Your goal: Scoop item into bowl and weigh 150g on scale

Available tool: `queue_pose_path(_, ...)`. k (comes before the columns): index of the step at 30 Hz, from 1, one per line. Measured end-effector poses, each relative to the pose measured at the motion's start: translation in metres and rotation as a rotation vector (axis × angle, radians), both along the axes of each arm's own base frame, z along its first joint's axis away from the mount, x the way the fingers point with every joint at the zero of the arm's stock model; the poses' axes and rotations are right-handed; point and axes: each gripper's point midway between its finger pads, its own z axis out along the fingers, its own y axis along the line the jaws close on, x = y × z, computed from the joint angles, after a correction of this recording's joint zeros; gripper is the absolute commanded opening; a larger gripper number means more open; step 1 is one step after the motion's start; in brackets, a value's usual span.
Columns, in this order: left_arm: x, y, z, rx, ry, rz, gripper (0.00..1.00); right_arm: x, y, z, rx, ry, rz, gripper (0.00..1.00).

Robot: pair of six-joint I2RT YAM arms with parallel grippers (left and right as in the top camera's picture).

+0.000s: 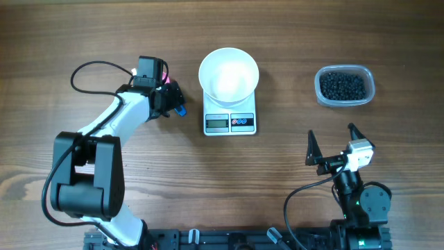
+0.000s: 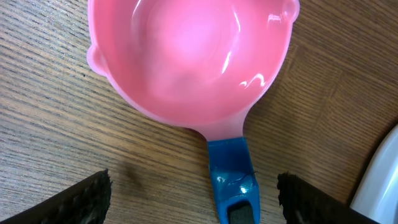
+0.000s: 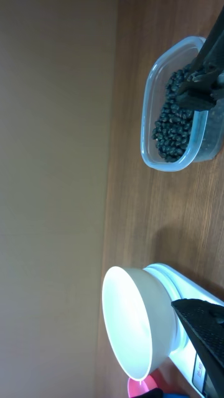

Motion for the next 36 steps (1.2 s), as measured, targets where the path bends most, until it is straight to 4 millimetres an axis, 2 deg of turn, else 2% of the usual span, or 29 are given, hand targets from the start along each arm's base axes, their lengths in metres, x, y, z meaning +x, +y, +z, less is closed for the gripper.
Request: queue_pose_path(36,-0.0034,0.0005,-0.0014,0.002,0.015,0.0,0.94,0.0,0.0,0.0,0.0,0.0,0.0,1.0)
